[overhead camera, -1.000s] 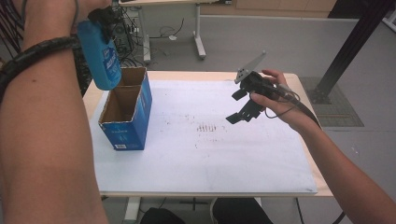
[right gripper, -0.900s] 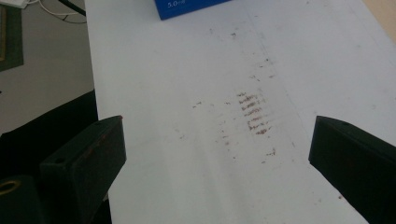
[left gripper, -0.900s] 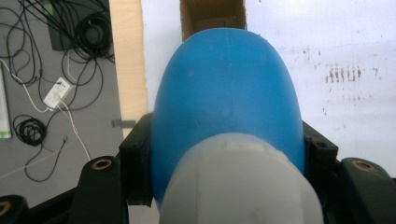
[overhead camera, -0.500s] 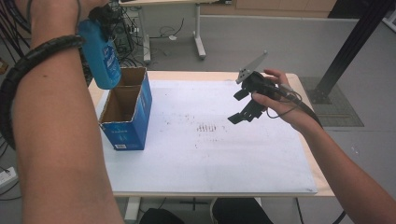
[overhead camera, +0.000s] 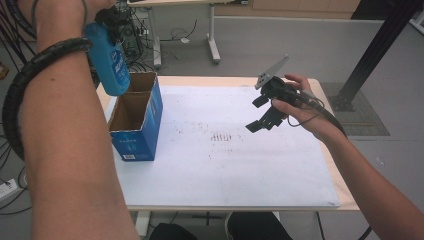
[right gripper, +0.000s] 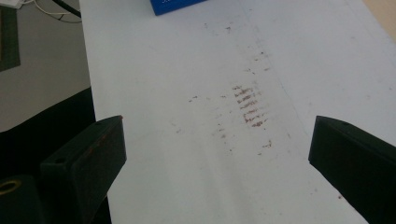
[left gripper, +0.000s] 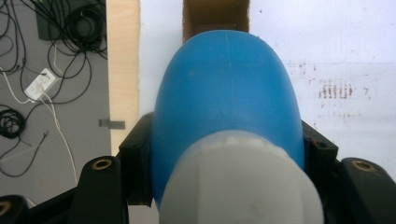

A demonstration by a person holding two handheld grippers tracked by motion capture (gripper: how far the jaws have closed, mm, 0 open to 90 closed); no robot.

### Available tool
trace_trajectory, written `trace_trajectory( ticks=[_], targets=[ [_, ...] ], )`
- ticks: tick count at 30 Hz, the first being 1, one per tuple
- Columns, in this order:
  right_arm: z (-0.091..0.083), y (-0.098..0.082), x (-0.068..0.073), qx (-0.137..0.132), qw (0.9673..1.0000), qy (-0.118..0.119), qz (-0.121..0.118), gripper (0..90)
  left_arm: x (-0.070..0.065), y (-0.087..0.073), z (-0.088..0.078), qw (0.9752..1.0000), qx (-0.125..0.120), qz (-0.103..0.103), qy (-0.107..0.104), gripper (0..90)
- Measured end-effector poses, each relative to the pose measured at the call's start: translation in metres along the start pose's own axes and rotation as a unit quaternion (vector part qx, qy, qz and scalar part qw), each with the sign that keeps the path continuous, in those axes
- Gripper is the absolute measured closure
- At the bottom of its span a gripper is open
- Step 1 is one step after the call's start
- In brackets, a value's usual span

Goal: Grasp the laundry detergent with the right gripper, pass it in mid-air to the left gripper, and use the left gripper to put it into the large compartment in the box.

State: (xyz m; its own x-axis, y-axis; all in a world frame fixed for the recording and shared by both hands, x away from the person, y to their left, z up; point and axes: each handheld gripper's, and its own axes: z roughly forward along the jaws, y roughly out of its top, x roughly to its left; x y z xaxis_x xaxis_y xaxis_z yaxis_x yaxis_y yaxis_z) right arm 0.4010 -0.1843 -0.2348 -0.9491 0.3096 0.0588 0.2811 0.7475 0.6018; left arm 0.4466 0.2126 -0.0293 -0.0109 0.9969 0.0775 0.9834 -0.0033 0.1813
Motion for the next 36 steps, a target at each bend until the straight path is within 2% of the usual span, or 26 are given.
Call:
trace_trajectory(
  ticks=[10, 14, 20, 36],
  targets=[
    [0.003, 0.000, 0.002, 0.009, 1.0000, 0.001, -0.001, 3.9, 0.004, 0.000, 0.015, 1.0000, 0.007, -0.006, 0.000, 37.8],
    [0.002, 0.000, 0.001, 0.006, 1.0000, 0.000, -0.002, 3.9, 0.002, 0.001, 0.021, 0.9998, 0.016, 0.002, 0.010, 37.8],
    [0.002, 0.000, 0.002, 0.008, 1.0000, -0.001, -0.001, 3.9, 0.003, 0.001, 0.030, 0.9999, 0.015, -0.001, 0.006, 37.8],
    [0.004, -0.002, 0.003, 0.014, 0.9999, -0.003, 0.000, 3.9, 0.001, -0.001, 0.066, 0.9995, 0.030, -0.002, 0.005, 37.8]
  ],
)
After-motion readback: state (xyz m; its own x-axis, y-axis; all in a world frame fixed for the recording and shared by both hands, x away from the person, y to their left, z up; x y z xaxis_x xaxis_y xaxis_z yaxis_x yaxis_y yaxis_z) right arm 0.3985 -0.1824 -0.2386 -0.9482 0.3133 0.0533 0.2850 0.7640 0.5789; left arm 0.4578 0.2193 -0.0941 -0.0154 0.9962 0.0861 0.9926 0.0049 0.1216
